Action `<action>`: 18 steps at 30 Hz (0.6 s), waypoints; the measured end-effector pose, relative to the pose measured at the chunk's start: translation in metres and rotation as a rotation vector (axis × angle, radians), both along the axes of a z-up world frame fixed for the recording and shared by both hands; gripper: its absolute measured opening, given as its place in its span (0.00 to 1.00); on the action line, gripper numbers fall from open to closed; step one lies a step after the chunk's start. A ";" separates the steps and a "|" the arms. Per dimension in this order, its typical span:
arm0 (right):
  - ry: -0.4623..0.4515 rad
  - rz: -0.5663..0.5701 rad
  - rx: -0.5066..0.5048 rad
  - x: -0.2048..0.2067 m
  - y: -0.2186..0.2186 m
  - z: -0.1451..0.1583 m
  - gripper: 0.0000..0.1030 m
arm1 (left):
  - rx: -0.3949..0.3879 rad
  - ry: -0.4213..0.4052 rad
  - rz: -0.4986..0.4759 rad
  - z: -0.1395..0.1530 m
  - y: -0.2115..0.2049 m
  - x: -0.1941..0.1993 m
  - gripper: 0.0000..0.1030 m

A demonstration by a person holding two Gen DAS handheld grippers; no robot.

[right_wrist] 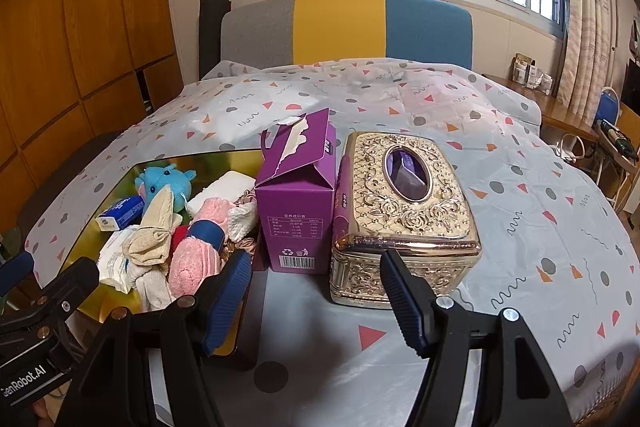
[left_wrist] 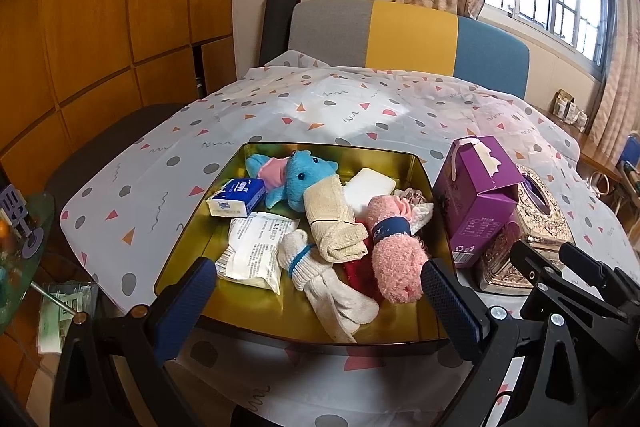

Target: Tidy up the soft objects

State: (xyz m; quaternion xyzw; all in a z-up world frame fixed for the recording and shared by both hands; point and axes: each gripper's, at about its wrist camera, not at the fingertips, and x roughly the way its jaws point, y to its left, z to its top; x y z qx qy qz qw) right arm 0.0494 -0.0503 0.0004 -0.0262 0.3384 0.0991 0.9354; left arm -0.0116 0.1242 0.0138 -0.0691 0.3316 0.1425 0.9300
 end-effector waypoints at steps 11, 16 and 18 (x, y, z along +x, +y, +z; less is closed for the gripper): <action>0.006 0.006 -0.008 0.000 0.002 -0.002 0.66 | -0.030 -0.009 0.003 -0.002 0.005 -0.001 1.00; 0.011 0.007 -0.008 0.000 0.002 -0.003 0.66 | -0.030 -0.018 0.002 -0.003 0.005 -0.002 0.99; 0.008 0.006 -0.004 0.000 0.001 -0.003 0.66 | -0.029 -0.019 0.007 -0.002 0.005 -0.002 0.99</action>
